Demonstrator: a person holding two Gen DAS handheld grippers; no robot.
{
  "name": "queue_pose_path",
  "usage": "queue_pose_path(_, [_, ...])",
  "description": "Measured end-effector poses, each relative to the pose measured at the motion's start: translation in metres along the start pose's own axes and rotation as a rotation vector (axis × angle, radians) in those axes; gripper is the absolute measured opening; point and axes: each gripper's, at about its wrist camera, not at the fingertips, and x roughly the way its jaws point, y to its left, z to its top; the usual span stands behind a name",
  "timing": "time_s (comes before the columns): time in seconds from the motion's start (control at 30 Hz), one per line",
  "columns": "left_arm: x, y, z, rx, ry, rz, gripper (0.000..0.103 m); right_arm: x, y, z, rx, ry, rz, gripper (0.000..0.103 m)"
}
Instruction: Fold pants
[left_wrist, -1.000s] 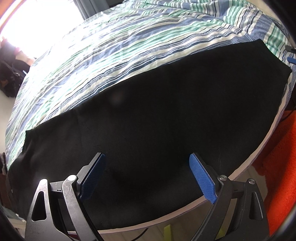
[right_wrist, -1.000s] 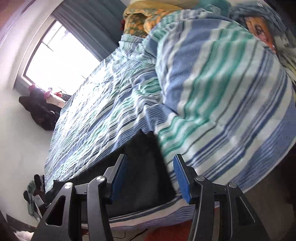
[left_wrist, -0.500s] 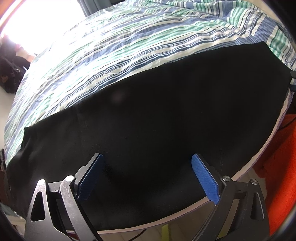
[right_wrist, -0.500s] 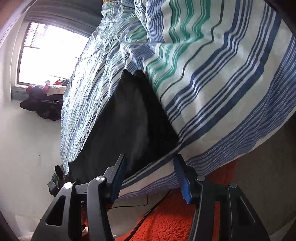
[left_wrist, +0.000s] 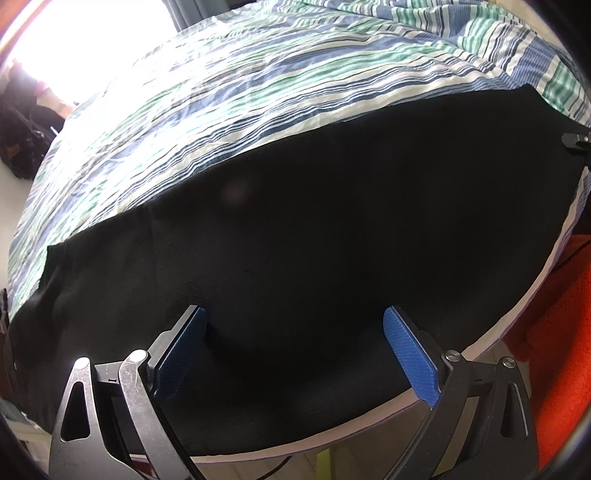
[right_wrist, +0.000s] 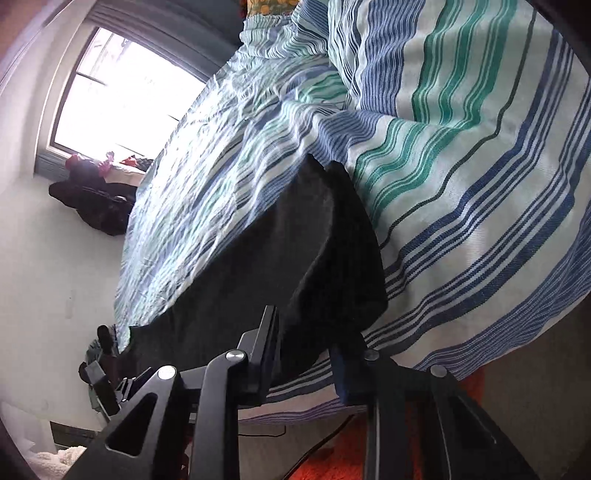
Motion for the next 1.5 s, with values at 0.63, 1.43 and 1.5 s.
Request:
queue_pose_path(0.63, [-0.034, 0.167, -0.028, -0.359, -0.049, -0.077, 0.096, -0.048, 0.261, -0.058, -0.365, -0.044, 0.333, 0.01])
queue_pose_path(1.43, [-0.071, 0.249, -0.132, -0.486, -0.208, -0.388, 0.067, 0.128, 0.36, -0.292, -1.192, 0.104, 0.065, 0.084])
queue_pose_path(1.5, [-0.056, 0.233, -0.117, -0.421, -0.155, -0.401, 0.044, 0.123, 0.333, -0.289, -1.147, 0.069, -0.007, 0.084])
